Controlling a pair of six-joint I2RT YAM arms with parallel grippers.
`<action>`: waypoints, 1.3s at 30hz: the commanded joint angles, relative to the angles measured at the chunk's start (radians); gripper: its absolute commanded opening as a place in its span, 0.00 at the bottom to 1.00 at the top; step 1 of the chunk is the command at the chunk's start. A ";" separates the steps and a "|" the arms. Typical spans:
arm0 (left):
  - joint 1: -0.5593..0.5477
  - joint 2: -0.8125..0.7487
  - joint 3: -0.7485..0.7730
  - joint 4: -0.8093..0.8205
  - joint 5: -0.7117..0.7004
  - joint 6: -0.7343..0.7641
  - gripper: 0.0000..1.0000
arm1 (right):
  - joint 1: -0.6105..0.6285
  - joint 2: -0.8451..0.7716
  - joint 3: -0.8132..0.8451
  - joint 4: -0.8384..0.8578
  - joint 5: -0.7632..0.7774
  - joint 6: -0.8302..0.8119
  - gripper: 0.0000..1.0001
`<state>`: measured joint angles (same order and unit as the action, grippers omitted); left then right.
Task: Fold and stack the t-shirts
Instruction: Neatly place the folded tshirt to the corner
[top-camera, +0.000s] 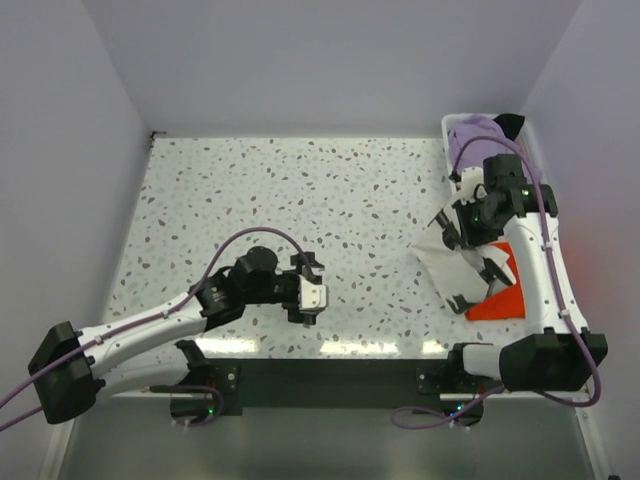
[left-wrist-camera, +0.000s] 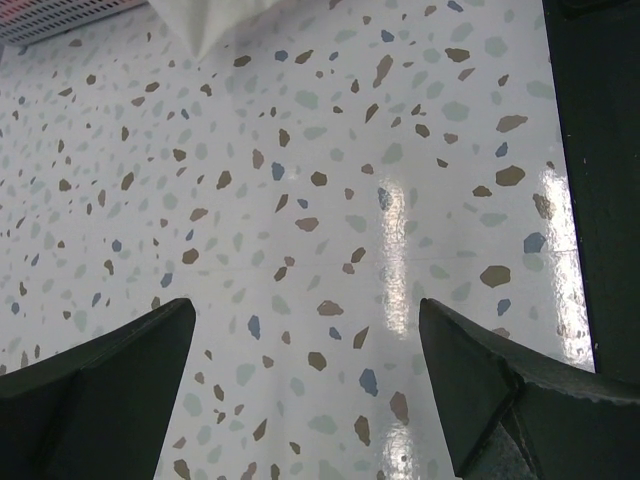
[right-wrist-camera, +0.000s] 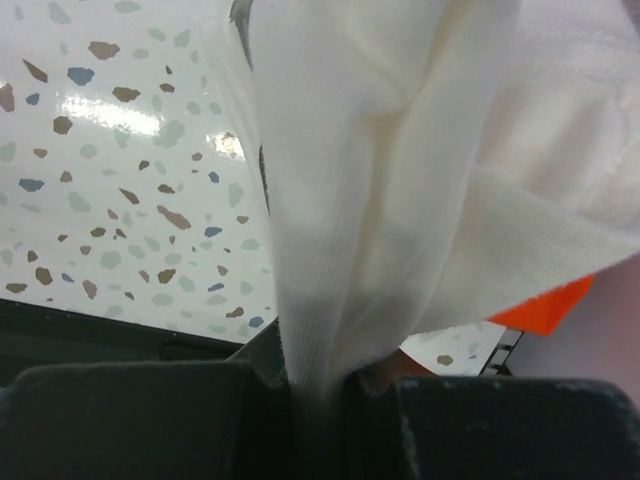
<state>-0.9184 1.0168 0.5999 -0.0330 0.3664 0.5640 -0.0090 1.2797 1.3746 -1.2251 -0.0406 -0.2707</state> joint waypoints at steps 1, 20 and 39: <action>0.004 -0.027 -0.018 -0.007 -0.011 0.013 1.00 | -0.055 0.032 0.037 -0.028 0.013 -0.025 0.00; 0.004 -0.026 -0.029 -0.054 -0.018 0.083 1.00 | -0.344 0.144 -0.032 0.093 -0.076 -0.085 0.00; 0.009 0.032 -0.003 -0.070 -0.004 0.122 1.00 | -0.546 0.302 -0.135 0.346 -0.079 -0.278 0.00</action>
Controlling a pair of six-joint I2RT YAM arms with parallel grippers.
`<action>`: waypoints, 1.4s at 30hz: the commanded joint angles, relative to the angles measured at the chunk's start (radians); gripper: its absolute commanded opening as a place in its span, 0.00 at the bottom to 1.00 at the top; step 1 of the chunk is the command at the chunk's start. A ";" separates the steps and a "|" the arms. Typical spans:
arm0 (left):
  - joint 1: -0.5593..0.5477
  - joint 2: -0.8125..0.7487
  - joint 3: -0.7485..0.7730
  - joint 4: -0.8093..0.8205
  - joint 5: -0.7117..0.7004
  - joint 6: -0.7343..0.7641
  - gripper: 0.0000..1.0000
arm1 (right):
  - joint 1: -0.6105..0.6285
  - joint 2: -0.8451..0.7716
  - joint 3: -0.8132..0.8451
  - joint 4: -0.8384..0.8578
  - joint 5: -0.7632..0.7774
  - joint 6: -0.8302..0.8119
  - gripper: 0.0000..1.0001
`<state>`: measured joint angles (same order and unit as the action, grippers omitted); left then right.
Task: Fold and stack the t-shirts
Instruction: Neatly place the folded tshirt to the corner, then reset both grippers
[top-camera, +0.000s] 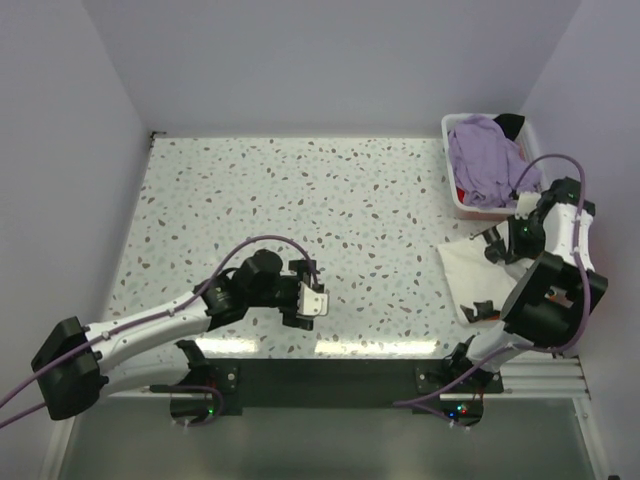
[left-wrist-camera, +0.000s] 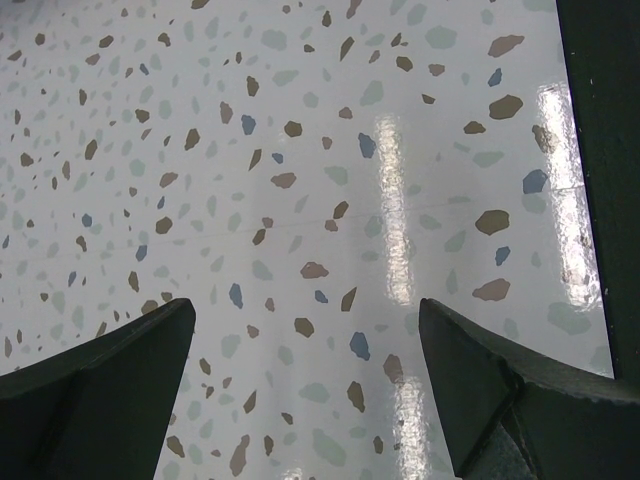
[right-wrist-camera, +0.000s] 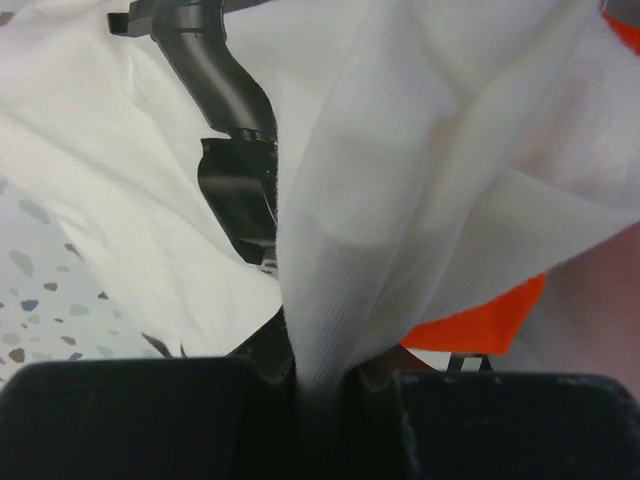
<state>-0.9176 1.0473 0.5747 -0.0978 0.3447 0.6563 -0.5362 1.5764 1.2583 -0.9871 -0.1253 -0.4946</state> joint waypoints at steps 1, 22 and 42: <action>0.011 0.003 0.022 -0.006 0.019 0.031 1.00 | -0.024 0.008 -0.026 0.148 0.012 -0.058 0.00; 0.479 0.144 0.263 -0.181 0.289 -0.464 1.00 | 0.069 -0.128 0.104 0.034 -0.079 0.007 0.97; 0.918 0.290 0.372 -0.430 0.074 -0.420 1.00 | 0.890 -0.144 -0.118 0.412 -0.194 0.398 0.99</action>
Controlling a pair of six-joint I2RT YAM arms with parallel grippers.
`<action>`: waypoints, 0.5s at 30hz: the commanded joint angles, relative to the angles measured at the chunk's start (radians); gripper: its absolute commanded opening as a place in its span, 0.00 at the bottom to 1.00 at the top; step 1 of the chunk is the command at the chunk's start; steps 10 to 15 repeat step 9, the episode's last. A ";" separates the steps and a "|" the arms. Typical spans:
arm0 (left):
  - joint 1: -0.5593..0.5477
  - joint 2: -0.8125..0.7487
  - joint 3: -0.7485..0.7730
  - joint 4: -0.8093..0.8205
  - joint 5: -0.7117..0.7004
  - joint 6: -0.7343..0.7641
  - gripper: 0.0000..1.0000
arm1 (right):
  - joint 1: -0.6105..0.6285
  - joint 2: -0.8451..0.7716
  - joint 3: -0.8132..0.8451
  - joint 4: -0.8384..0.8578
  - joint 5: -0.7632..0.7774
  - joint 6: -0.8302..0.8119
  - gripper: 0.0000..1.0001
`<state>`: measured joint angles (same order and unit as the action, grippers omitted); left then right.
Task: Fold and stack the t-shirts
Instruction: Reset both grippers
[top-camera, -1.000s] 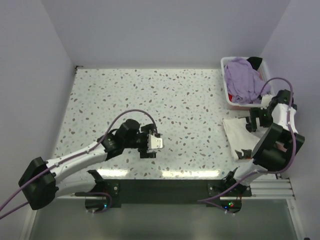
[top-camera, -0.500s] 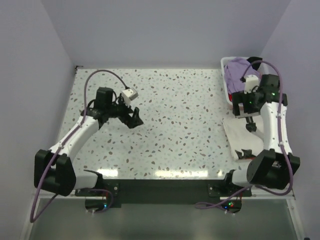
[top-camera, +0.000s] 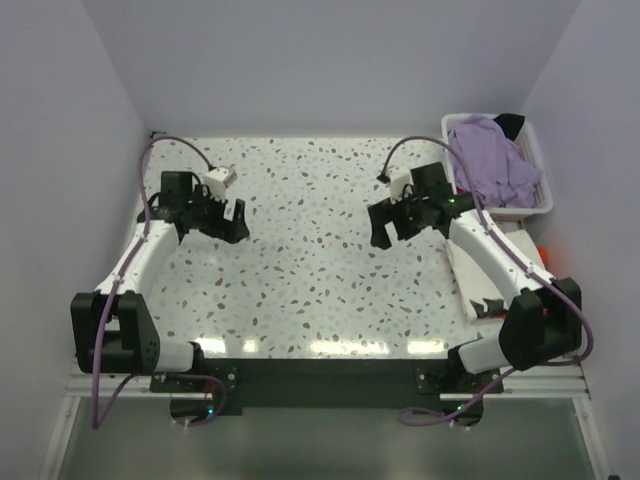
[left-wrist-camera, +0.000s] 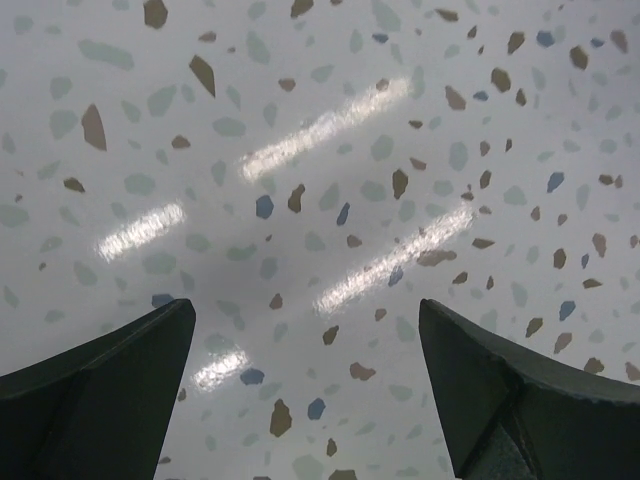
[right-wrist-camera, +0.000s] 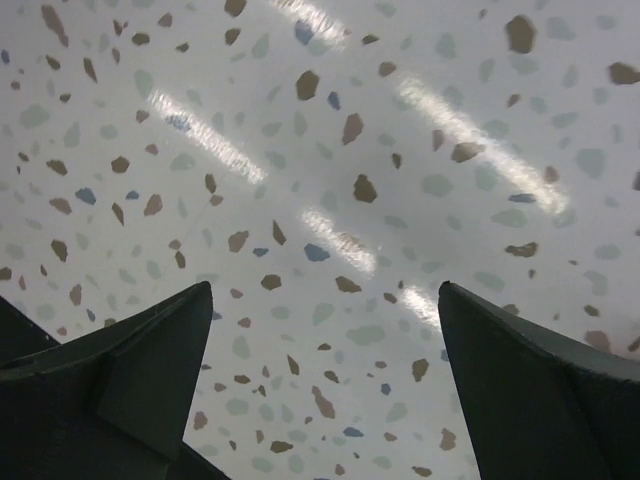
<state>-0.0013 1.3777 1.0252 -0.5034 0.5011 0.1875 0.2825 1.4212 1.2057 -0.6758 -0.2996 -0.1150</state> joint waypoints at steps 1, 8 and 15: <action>0.001 -0.060 -0.100 -0.017 -0.104 0.046 1.00 | 0.084 0.019 -0.086 0.113 -0.022 0.018 0.99; 0.001 -0.106 -0.148 -0.006 -0.153 0.038 1.00 | 0.110 0.016 -0.106 0.131 -0.010 0.023 0.99; 0.001 -0.103 -0.133 0.002 -0.154 0.029 1.00 | 0.110 0.018 -0.092 0.127 -0.009 0.020 0.99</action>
